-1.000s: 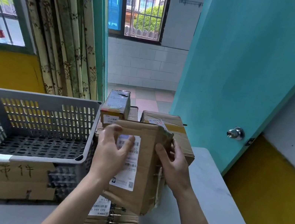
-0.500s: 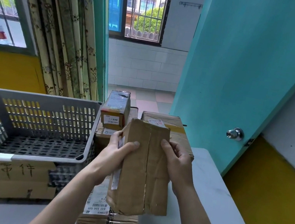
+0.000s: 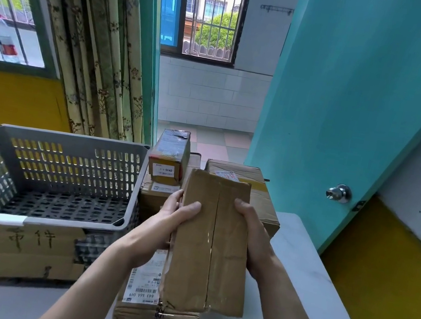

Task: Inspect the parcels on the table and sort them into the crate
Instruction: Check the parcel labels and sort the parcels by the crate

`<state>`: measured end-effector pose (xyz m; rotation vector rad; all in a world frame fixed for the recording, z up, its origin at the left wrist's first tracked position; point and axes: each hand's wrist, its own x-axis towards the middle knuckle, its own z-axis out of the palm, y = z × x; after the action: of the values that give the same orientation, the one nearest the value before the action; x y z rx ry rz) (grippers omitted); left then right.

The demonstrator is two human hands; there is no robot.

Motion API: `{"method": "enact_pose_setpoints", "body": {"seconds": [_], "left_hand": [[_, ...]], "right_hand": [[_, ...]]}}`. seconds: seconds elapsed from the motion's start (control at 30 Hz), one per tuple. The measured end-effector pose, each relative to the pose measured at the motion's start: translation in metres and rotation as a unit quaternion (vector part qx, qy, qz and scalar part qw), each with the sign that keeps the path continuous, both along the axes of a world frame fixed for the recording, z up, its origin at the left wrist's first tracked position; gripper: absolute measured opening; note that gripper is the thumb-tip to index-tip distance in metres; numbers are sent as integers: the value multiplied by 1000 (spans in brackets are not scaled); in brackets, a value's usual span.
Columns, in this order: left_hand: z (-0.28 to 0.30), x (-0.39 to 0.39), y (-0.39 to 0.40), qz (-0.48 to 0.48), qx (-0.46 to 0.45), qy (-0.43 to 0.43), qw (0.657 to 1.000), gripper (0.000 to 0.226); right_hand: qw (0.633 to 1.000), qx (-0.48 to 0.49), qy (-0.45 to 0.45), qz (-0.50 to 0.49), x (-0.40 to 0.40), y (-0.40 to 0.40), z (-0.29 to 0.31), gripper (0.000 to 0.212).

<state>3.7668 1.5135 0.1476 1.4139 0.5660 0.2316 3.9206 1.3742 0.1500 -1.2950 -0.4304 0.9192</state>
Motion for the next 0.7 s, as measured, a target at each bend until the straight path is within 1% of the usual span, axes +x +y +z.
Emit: {"method": "enact_pose_setpoints", "body": {"seconds": [0.07,0.17,0.23,0.33,0.4,0.5,0.57,0.63,0.7], "left_hand": [[1,-2,4,-34,13,4,999,102],[0,-1,8,-25,26,-9,999,105],[1,0,7,-6,26,-27,999,96],[4,3,8,54,6,-42,998,78],[8,4,9,76,-1,-44,996,73],[12,3,8,75,22,-33,996,70],[11,0,6,58,33,-32,997,76],[6,-4,6,17,26,-22,999,93],[0,-7,9,-23,12,-7,1000,110]], "right_hand": [[1000,-1,5,-8,1,0,-1,62],[1000,-6,10,15,-3,1,-2,67],[999,-5,13,30,-4,0,-4,63],[998,-9,19,57,-10,-3,-8,59],[997,-13,14,70,-10,-4,-13,62],[997,-7,4,71,-5,-3,-15,60],[998,-3,5,55,-3,-1,-15,58],[999,-3,5,38,-3,1,-15,56],[1000,-13,1,25,-2,3,-16,58]]}}
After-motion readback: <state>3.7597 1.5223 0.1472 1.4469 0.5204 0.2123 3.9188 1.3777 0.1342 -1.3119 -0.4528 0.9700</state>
